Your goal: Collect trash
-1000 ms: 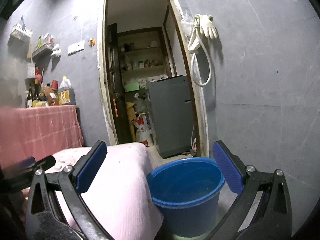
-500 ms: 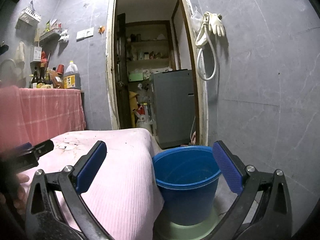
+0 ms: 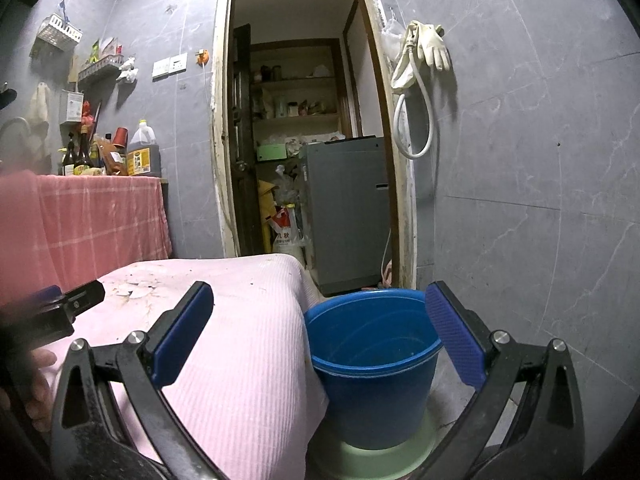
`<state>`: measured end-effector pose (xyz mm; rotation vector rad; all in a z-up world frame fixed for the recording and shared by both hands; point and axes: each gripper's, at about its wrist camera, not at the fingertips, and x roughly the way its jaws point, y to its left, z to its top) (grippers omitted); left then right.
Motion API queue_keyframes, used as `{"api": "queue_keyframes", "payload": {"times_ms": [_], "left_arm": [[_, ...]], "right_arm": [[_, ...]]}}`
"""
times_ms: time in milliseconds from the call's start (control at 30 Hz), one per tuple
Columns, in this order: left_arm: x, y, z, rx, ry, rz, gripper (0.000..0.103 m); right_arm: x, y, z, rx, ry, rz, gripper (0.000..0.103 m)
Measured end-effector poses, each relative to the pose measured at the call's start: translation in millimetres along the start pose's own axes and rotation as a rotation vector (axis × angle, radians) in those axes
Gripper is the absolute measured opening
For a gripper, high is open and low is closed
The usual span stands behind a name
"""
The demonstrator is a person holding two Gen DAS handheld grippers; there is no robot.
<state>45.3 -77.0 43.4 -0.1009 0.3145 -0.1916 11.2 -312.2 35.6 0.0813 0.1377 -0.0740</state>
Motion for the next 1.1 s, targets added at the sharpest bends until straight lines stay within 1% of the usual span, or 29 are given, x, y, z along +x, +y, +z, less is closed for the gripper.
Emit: {"api": "queue_keyframes", "payload": {"times_ms": [400, 567, 800, 1100], "left_arm": [[0.1, -0.7, -0.9, -0.003, 0.000, 0.006, 0.101], [-0.1, -0.3, -2.1, -0.012, 0.004, -0.008, 0.101], [-1.2, -3.4, -3.4, -0.017, -0.005, 0.006, 0.101], [-0.5, -4.2, -4.2, -0.015, -0.001, 0.004, 0.101]], "right_arm": [[0.6, 0.8, 0.4, 0.000, 0.004, 0.000, 0.103], [1.0, 0.7, 0.7, 0.002, 0.004, 0.000, 0.103], [0.7, 0.3, 0.6, 0.001, 0.006, 0.000, 0.103], [1.0, 0.6, -1.3, 0.004, 0.010, -0.002, 0.103]]}}
